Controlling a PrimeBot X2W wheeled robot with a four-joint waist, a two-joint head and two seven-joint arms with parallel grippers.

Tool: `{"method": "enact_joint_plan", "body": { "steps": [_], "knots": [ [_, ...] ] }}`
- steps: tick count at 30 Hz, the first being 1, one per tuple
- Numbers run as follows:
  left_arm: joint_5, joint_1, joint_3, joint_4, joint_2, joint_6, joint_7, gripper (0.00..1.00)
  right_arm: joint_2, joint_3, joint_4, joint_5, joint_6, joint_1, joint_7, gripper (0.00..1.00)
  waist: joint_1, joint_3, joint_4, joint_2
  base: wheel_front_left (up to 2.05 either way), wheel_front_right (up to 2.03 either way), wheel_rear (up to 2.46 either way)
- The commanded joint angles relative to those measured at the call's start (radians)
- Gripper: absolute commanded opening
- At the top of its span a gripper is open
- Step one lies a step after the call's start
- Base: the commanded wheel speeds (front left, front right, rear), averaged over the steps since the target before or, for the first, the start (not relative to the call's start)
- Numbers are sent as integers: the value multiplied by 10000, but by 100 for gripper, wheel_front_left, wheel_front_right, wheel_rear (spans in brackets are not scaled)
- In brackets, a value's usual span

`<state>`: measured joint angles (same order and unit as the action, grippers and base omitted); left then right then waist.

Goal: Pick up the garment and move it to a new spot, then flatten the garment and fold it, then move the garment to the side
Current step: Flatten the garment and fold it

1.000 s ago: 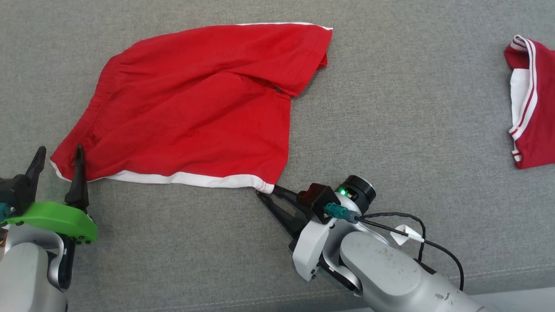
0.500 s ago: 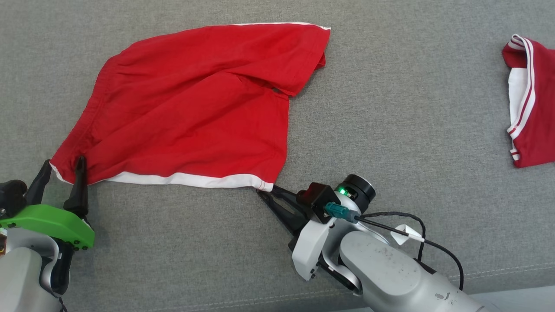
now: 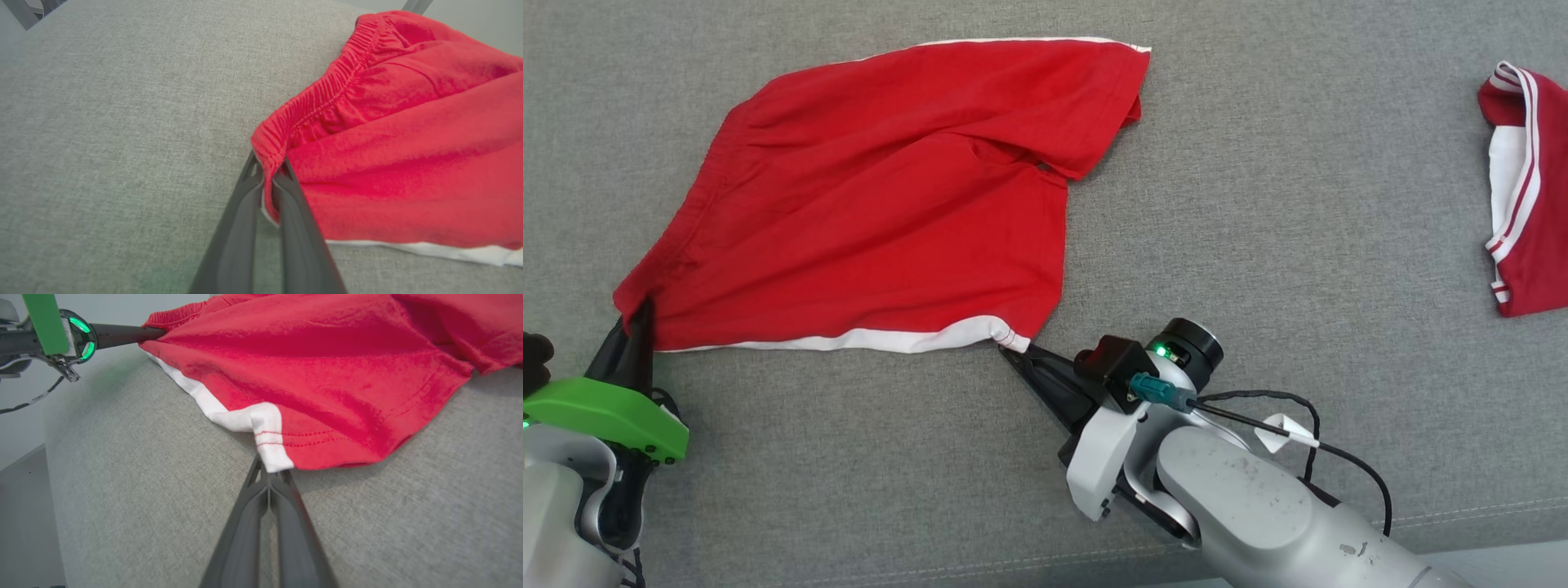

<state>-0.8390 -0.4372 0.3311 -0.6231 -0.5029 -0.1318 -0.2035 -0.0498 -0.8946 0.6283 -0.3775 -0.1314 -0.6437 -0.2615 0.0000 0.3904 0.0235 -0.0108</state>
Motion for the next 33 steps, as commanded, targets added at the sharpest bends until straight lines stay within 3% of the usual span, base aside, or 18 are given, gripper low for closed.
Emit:
{"method": "enact_joint_plan", "body": {
  "steps": [1, 9, 14, 18, 21, 27, 32, 33],
  "knots": [
    [-221, -150, 61, 38, -97, 24, 43, 0, -17, -45, -82, -127, 16, -121, -48, 0, 0, -7, 12, 108, 0, 0, 0],
    [-1369, 50, 110, 787, -218, 24, -27, 0, -21, 362, -840, -532, 16, -36, -46, 0, 0, -130, -173, 108, 0, 0, 0],
    [-2111, 487, -102, 2163, -347, 24, 49, 0, -48, 1568, -1780, -296, 16, 345, -42, 0, 0, -379, -419, 108, 0, 0, 0],
    [-2529, 674, -314, 3690, -362, 281, 291, 0, -645, 2528, -2936, -322, 17, 719, -40, 0, 0, -676, -624, 108, 0, 0, 0],
    [-2859, 635, -522, 5186, -364, 816, 659, 0, -1219, 3100, -4010, -559, 15, 943, -40, 0, 0, -882, -824, 108, 0, 0, 0],
    [-3257, -15, -779, 8063, -627, 2517, 1925, 0, -2236, 4392, -6281, -1273, 17, 704, 420, 0, 0, -962, -1328, 108, 0, 0, 0],
    [-3524, -1350, -797, 9263, -726, 3822, 3106, 0, -2751, 5447, -7376, -1934, 17, -134, 1237, 0, 0, -502, -1588, 108, 0, 0, 0],
    [-3524, -1350, -797, 9263, -726, 3822, 3106, 0, -2751, 5447, -7376, -1934, 17, -134, 1237, 0, 0, -502, -1588, 108, 0, 0, 0]
  ]
}}
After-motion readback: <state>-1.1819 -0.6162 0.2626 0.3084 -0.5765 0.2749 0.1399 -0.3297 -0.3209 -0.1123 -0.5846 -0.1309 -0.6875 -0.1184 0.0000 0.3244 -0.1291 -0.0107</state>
